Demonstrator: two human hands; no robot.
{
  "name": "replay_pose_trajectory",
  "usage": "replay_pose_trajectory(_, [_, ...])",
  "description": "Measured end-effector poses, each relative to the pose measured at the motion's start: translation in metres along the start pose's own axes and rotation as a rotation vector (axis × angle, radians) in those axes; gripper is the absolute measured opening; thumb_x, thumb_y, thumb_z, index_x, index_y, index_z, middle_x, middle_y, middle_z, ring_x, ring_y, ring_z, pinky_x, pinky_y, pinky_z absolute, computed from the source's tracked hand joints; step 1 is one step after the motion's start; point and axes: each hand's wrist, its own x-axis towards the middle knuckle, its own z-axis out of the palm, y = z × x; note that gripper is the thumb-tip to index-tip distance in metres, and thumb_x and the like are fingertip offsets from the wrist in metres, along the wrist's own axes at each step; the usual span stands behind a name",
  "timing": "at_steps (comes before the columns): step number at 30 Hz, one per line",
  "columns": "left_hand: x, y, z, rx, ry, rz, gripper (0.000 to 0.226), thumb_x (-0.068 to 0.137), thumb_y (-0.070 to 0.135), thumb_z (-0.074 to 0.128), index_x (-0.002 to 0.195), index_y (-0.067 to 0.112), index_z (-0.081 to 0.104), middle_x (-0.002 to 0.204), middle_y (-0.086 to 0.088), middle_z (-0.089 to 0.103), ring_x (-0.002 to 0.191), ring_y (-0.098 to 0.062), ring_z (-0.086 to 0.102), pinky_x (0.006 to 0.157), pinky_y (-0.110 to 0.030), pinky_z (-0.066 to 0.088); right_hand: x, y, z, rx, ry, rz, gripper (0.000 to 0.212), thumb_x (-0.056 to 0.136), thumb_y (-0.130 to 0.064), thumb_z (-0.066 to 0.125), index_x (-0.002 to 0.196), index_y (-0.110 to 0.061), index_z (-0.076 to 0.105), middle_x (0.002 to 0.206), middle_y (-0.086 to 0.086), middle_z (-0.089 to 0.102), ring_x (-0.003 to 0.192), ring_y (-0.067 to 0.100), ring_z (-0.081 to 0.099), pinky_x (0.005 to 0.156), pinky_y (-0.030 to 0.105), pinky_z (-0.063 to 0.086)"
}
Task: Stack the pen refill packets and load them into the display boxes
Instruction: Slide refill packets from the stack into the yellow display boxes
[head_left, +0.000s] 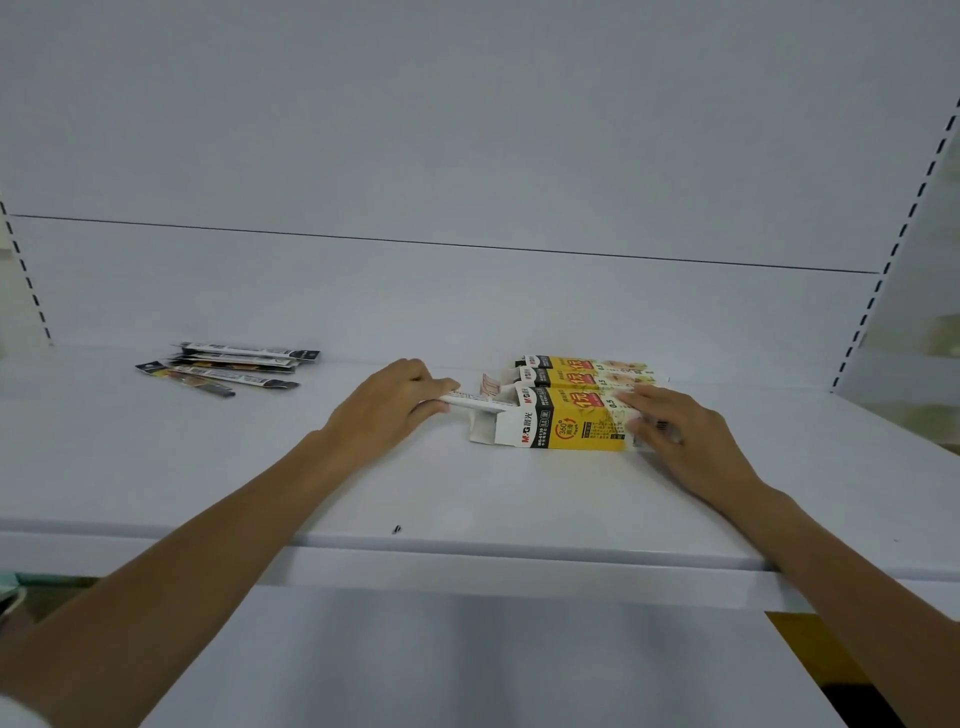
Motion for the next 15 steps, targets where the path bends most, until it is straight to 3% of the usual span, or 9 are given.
replay_pose_trajectory(6, [0.017,0.016,0.01,0.025,0.04,0.078,0.023,0.072,0.015,0.063,0.09,0.005,0.073,0.069,-0.011,0.059,0.059,-0.028,0.058,0.055,-0.029,0.049,0.0,-0.001,0.0,-0.052,0.003,-0.019,0.033,0.092,-0.022,0.056,0.124,-0.023,0.06,0.136,0.001,0.052,0.128,0.015,0.044,0.1,0.023,0.035])
replay_pose_trajectory(9, [0.009,0.004,0.007,-0.115,0.122,-0.019,0.026,0.082,0.022,0.058,0.099,0.007,0.072,0.077,-0.012,0.059,0.074,-0.015,0.05,0.066,-0.023,0.041,0.0,-0.002,0.0,-0.031,0.012,-0.013,0.032,0.091,-0.022,0.057,0.123,-0.023,0.061,0.134,0.0,0.053,0.127,0.014,0.045,0.1,0.023,0.035])
replay_pose_trajectory(11, [0.001,-0.004,0.006,-0.215,0.17,-0.084,0.025,0.084,0.018,0.061,0.105,0.01,0.071,0.083,-0.01,0.058,0.077,-0.009,0.045,0.071,-0.011,0.035,-0.001,-0.002,-0.001,-0.022,0.021,-0.019,0.032,0.09,-0.021,0.058,0.122,-0.023,0.062,0.133,0.0,0.054,0.126,0.014,0.046,0.098,0.022,0.035])
replay_pose_trajectory(15, [-0.001,-0.003,0.009,-0.311,0.175,-0.165,0.029,0.081,0.009,0.069,0.109,0.013,0.069,0.088,-0.003,0.055,0.08,-0.006,0.048,0.075,-0.003,0.034,-0.001,-0.003,0.0,-0.006,0.025,-0.013,0.031,0.09,-0.02,0.058,0.121,-0.025,0.062,0.133,-0.001,0.054,0.124,0.013,0.048,0.096,0.022,0.037])
